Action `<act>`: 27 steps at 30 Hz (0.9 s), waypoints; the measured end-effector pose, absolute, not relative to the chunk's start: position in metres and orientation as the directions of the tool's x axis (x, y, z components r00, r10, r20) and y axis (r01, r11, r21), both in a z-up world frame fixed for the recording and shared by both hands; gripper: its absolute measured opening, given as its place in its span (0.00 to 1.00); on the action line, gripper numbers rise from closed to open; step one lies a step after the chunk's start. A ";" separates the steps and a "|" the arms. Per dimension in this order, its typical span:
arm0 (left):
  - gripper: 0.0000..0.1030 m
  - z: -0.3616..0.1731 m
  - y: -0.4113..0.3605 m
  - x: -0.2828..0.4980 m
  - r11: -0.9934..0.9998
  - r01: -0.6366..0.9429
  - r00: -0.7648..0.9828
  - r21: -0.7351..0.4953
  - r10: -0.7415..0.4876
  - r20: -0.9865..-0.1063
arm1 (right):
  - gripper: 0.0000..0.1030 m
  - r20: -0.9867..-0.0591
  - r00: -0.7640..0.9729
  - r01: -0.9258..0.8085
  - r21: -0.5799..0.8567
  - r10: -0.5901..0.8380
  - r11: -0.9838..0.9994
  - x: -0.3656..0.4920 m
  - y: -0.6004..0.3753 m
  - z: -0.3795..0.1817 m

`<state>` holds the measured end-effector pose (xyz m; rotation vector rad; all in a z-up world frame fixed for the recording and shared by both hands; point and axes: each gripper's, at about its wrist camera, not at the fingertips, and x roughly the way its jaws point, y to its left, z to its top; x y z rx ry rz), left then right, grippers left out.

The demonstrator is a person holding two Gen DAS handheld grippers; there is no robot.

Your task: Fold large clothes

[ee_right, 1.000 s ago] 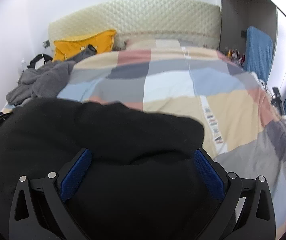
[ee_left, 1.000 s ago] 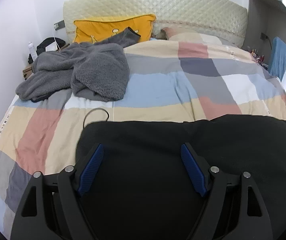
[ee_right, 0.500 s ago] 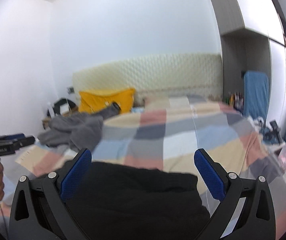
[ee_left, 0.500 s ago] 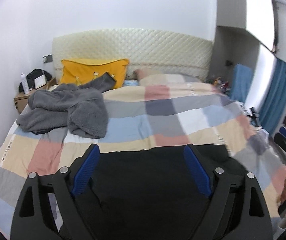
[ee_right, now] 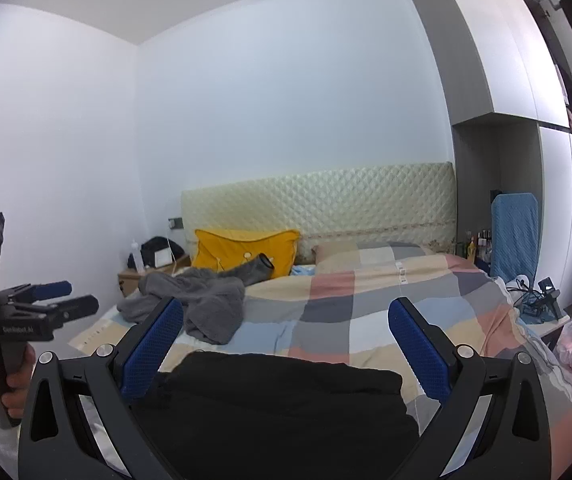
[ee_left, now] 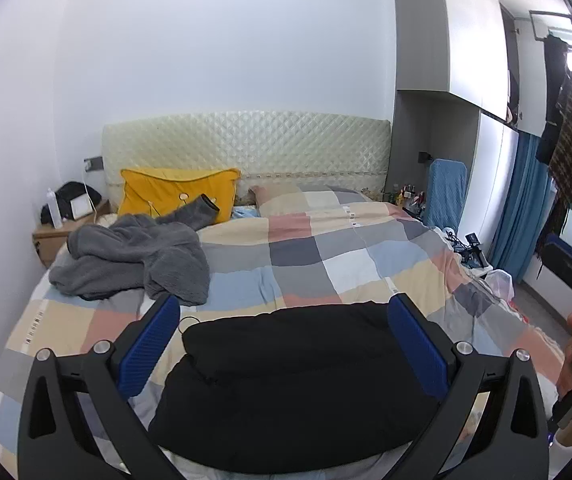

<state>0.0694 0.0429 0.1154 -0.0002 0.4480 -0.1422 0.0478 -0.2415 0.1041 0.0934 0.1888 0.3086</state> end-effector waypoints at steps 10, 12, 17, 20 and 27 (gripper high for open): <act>1.00 0.121 0.029 0.014 0.993 0.118 0.927 -0.011 -0.114 -0.357 | 1.00 -0.156 0.937 -0.295 0.125 0.313 0.947 0.008 -0.235 0.098; 1.00 0.121 0.023 0.003 0.995 0.100 0.937 0.006 -0.092 -0.336 | 1.00 -0.160 0.932 -0.305 0.132 0.324 0.943 0.000 -0.234 0.093; 1.00 0.108 0.013 -0.011 0.995 0.095 0.934 0.018 -0.083 -0.347 | 1.00 -0.173 0.935 -0.290 0.124 0.309 0.949 -0.015 -0.228 0.081; 1.00 0.095 0.013 -0.011 0.995 0.096 0.916 -0.004 -0.089 -0.390 | 1.00 -0.191 0.940 -0.269 0.099 0.283 0.958 -0.025 -0.226 0.072; 1.00 0.068 0.024 -0.013 0.996 0.037 0.879 -0.080 -0.071 -0.472 | 1.00 -0.235 0.931 -0.259 0.118 0.280 0.959 -0.037 -0.225 0.046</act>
